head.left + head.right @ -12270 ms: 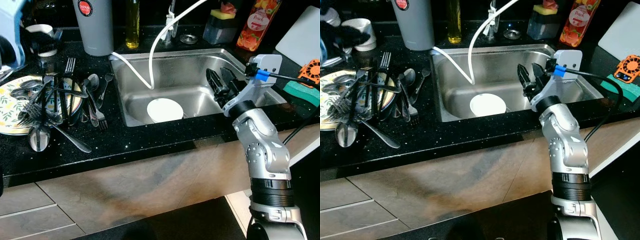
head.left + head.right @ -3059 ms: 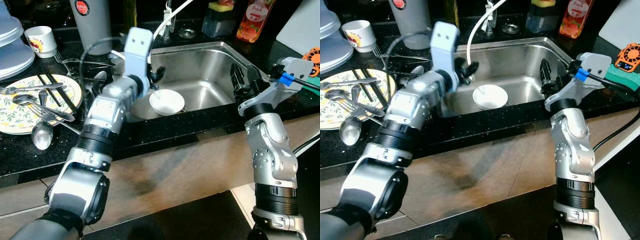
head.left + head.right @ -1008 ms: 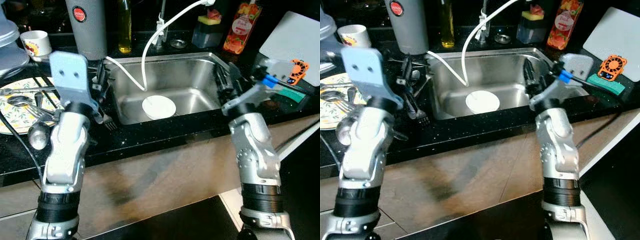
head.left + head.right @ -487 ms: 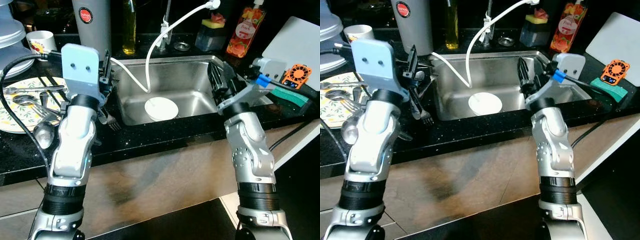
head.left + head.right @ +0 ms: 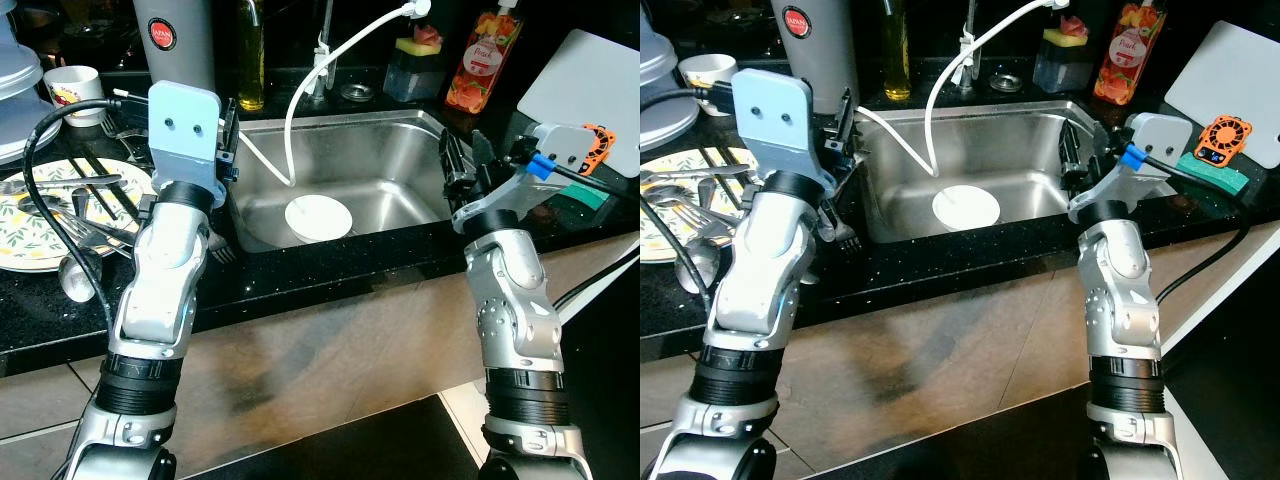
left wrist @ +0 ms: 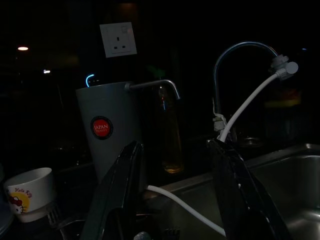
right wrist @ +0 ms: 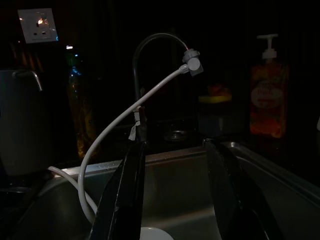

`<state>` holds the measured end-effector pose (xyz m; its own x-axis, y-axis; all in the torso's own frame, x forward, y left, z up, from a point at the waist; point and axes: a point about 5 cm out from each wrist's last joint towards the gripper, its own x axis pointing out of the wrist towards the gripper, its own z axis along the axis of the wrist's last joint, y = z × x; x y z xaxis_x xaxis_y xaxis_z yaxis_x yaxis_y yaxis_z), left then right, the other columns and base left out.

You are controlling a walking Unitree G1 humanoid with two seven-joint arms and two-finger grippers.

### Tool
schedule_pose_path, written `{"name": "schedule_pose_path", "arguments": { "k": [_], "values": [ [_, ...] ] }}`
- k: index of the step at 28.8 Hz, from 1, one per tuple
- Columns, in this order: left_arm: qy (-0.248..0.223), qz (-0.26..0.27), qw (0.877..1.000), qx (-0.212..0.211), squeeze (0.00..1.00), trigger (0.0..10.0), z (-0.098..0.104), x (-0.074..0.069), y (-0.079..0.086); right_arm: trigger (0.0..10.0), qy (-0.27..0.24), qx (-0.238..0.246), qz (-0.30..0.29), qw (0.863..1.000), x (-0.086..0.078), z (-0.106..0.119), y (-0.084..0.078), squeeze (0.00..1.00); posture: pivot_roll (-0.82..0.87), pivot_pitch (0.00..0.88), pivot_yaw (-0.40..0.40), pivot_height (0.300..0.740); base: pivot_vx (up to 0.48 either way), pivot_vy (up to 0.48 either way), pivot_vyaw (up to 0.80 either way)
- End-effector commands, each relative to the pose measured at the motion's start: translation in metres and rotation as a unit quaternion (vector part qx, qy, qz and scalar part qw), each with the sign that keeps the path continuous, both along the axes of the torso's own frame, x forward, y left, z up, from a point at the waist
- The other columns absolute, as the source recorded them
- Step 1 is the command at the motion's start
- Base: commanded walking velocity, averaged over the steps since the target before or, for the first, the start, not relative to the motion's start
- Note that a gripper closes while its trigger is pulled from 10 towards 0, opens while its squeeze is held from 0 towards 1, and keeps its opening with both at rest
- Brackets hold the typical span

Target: Kitchen organization

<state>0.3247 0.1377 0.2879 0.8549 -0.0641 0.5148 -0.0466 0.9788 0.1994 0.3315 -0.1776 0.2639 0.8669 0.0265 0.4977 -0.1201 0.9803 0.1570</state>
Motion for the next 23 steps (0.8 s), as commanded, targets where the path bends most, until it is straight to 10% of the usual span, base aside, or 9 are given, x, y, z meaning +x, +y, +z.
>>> {"name": "schedule_pose_path", "arguments": {
  "k": [1, 23],
  "values": [
    [0.005, -0.003, 1.000, 0.001, 0.00, 10.0, -0.0040, 0.0021, -0.0048, 10.0, 0.002, 0.000, -0.011, 1.000, 0.0020, 0.0010, -0.0046, 0.00, 0.04, 0.021, -0.036, 0.740, 0.000, 0.000, 0.00],
    [0.010, -0.017, 1.000, 0.001, 0.00, 10.0, -0.0054, 0.0043, -0.0143, 10.0, 0.022, 0.008, -0.037, 0.999, 0.0063, -0.0023, -0.0108, 0.00, 0.04, 0.013, -0.028, 0.740, 0.000, 0.000, 0.72]
  ]
}}
